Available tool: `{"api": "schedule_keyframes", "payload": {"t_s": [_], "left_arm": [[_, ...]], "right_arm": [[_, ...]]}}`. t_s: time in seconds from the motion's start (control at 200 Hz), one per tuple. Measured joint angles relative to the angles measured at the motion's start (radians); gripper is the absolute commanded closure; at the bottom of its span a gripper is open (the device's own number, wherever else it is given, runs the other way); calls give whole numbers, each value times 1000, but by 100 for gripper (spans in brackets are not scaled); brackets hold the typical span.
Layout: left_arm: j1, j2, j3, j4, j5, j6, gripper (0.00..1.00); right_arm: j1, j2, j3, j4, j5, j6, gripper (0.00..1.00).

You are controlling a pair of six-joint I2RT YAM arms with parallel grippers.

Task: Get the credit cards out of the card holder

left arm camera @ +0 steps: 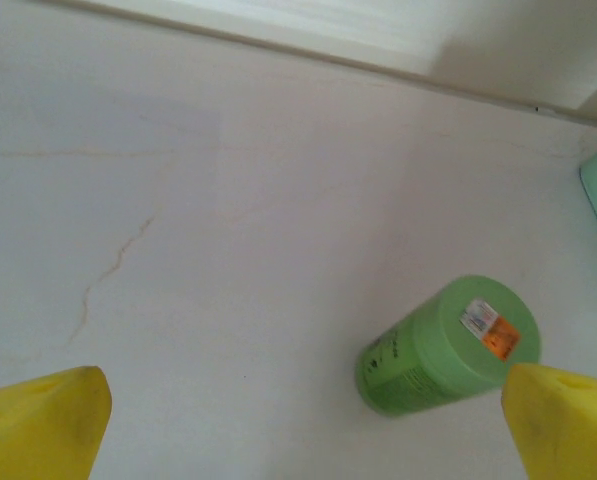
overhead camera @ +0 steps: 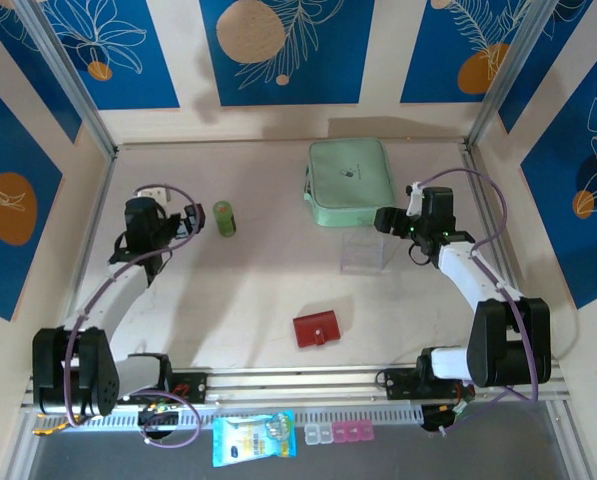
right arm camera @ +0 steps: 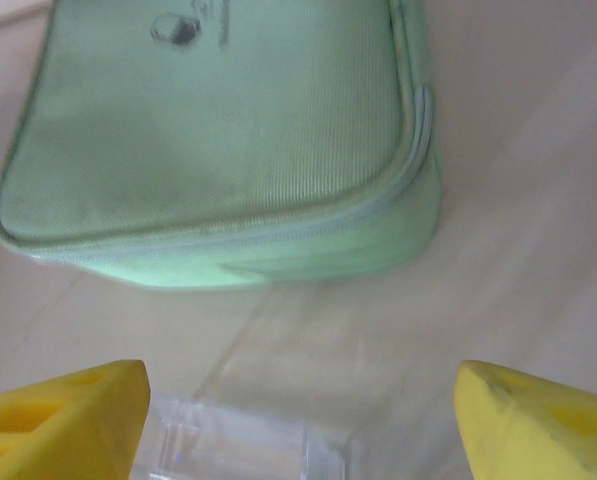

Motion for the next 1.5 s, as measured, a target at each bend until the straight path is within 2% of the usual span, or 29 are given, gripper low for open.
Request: {"api": "schedule_keyframes", "payload": {"t_s": [0.2, 0.31, 0.385, 0.555, 0.965, 1.501], "left_arm": [[0, -8, 225, -365, 13, -10, 0], [0, -7, 311, -483, 19, 16, 0], [0, -7, 316, -517, 28, 43, 0], [0, 3, 270, -542, 43, 91, 0], [0, 21, 264, -560, 47, 114, 0], [0, 21, 262, -563, 46, 117, 0]], "right_arm": [[55, 0, 59, -232, 52, 34, 35], [82, 0, 71, -311, 85, 43, 46], [92, 7, 73, -351, 98, 47, 49], [93, 55, 75, -383, 99, 57, 59], [114, 205, 130, -383, 117, 78, 71], [161, 244, 142, -388, 172, 83, 83]]}}
